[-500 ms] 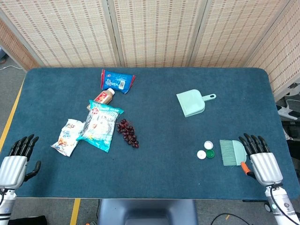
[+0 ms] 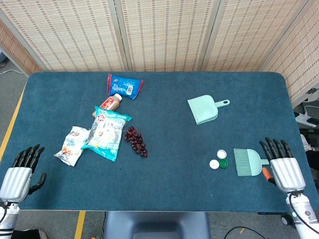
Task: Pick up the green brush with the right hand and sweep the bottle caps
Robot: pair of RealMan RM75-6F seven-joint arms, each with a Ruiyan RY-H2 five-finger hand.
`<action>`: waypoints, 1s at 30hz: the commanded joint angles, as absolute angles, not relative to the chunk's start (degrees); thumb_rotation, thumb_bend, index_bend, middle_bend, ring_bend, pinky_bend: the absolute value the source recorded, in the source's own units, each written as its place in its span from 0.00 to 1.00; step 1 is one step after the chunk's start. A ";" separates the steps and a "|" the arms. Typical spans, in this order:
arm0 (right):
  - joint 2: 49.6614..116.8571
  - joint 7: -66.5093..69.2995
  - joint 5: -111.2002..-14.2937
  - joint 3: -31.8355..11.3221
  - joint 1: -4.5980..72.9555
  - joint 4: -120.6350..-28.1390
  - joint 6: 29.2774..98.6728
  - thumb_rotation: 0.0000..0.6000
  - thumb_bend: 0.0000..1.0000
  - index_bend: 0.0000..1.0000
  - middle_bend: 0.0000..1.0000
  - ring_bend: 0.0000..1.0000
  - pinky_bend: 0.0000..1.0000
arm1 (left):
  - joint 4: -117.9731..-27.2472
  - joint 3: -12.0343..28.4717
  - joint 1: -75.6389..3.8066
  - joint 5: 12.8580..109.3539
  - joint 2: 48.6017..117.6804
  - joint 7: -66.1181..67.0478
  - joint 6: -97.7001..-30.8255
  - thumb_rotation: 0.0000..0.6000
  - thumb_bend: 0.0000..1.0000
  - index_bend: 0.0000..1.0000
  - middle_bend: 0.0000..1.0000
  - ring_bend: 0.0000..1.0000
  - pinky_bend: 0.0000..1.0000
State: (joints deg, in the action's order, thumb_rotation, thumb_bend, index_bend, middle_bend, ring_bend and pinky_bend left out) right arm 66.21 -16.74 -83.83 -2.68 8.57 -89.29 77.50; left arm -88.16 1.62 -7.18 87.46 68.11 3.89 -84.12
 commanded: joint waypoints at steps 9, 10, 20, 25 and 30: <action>75.70 -24.54 -77.77 -2.60 13.97 -70.80 65.89 1.00 0.24 0.11 0.14 0.00 0.00 | -87.84 0.99 -7.67 86.88 67.26 2.74 -81.93 1.00 0.43 0.00 0.00 0.00 0.09; 76.55 -23.90 -77.90 -2.43 14.09 -69.42 65.59 1.00 0.24 0.14 0.18 0.00 0.00 | -87.81 0.96 -7.61 86.85 67.25 2.79 -81.98 1.00 0.43 0.00 0.00 0.00 0.09; 84.78 -17.65 -78.16 -1.35 15.21 -55.54 61.70 1.00 0.24 0.28 0.27 0.00 0.00 | -88.44 2.02 -9.18 84.39 67.39 4.26 -79.00 1.00 0.43 0.00 0.00 0.00 0.09; 86.74 -16.74 -78.40 -1.35 15.80 -52.70 60.96 1.00 0.24 0.29 0.29 0.00 0.00 | -88.30 2.21 -9.49 84.12 67.33 4.20 -78.65 1.00 0.43 0.00 0.00 0.00 0.09; 88.25 -16.43 -78.32 -1.37 16.03 -50.20 60.38 1.00 0.27 0.33 0.32 0.01 0.00 | -87.97 1.41 -8.60 85.00 67.45 4.03 -79.96 1.00 0.43 0.00 0.00 0.00 0.10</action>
State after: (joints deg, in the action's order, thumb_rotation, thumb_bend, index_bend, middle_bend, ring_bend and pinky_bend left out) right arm 87.98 -16.57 -78.37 -1.34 15.96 -50.50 60.52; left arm -87.99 1.42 -8.61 84.98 67.44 4.05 -79.96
